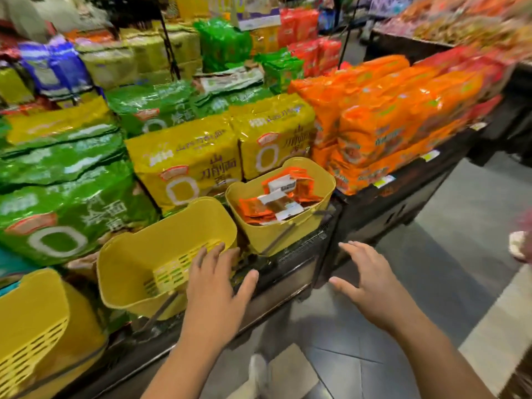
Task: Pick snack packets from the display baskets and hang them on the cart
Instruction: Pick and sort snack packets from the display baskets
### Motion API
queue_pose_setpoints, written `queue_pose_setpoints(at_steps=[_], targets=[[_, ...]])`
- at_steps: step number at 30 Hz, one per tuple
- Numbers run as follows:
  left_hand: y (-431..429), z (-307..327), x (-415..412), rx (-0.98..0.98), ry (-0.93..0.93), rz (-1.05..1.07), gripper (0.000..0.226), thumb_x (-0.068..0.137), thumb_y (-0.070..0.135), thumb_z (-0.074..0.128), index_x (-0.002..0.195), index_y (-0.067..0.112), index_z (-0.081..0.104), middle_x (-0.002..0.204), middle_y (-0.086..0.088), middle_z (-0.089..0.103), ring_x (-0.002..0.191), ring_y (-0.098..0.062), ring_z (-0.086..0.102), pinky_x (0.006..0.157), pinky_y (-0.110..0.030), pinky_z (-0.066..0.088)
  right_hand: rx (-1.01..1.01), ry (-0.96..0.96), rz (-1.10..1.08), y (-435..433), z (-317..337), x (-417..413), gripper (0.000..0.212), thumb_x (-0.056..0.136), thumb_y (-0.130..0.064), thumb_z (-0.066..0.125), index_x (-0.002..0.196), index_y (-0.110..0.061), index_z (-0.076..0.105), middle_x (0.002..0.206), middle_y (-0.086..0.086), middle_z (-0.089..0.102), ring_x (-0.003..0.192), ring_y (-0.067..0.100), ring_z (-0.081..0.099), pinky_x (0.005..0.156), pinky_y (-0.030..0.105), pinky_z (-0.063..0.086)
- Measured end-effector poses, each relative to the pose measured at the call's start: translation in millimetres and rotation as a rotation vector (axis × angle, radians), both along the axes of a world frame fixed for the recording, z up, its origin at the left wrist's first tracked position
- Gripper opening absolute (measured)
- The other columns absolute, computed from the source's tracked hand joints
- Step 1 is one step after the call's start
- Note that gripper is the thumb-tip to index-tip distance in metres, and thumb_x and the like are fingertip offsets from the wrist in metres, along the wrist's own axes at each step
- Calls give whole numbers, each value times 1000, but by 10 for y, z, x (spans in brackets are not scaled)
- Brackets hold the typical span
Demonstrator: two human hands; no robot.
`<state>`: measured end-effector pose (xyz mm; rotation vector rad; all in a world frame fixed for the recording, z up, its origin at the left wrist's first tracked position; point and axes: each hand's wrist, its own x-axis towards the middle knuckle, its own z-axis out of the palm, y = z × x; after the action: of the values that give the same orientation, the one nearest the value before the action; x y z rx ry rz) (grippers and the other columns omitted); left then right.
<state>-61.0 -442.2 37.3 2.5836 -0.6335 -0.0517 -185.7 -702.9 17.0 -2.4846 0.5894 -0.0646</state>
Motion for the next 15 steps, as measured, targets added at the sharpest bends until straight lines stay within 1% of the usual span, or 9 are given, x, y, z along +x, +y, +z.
queue_pose_setpoints(at_steps=[3, 5, 7, 9, 11, 12, 15], targets=[[-220, -48, 403, -66, 15, 7, 84, 83, 76, 22, 143, 26, 51, 155, -1, 42, 149, -26, 19, 123, -44, 15, -54, 7, 31, -169, 58, 285, 68, 92, -48, 65, 152, -30, 38, 152, -8, 35, 144, 15, 28, 117, 29, 24], [-390, -52, 675, -81, 9, 13, 87, 82, 76, 21, 143, 23, 53, 154, -4, 44, 148, -28, 21, 124, -44, 14, -88, 33, 53, -276, 125, 496, 67, 93, -49, 64, 152, -30, 38, 152, -8, 35, 144, 14, 26, 118, 28, 22], [-567, -52, 916, -60, 25, 9, 92, 79, 77, 16, 145, 23, 51, 155, -7, 43, 148, -28, 18, 124, -43, 11, -123, 64, 72, -420, 207, 756, 67, 93, -49, 64, 152, -29, 40, 152, -6, 35, 144, 14, 26, 117, 27, 21], [-696, -93, 1109, 22, 30, -18, 96, 76, 79, 11, 149, 27, 46, 159, -7, 37, 151, -32, 13, 124, -45, 10, -162, 75, 94, -561, 310, 1017, 66, 92, -49, 66, 150, -28, 42, 150, -4, 39, 141, 14, 28, 116, 27, 23], [-768, -165, 1335, 121, 43, -45, 99, 73, 80, 8, 152, 31, 40, 163, -9, 31, 154, -37, 8, 124, -49, 13, -193, 83, 107, -693, 370, 1326, 64, 92, -48, 67, 148, -27, 45, 145, -4, 45, 139, 16, 32, 115, 27, 25], [-795, -206, 1457, 164, 40, -60, 99, 74, 81, 8, 153, 31, 40, 163, -10, 31, 154, -38, 9, 123, -51, 16, -203, 88, 109, -741, 368, 1483, 63, 92, -48, 67, 147, -26, 47, 142, -5, 47, 138, 16, 34, 115, 28, 26], [-860, -314, 1680, 299, 18, -97, 97, 78, 82, 11, 152, 30, 43, 162, -14, 35, 153, -41, 16, 119, -56, 25, -210, 109, 156, -791, 300, 1853, 59, 92, -51, 66, 144, -28, 50, 141, -7, 50, 137, 14, 36, 116, 30, 29]])
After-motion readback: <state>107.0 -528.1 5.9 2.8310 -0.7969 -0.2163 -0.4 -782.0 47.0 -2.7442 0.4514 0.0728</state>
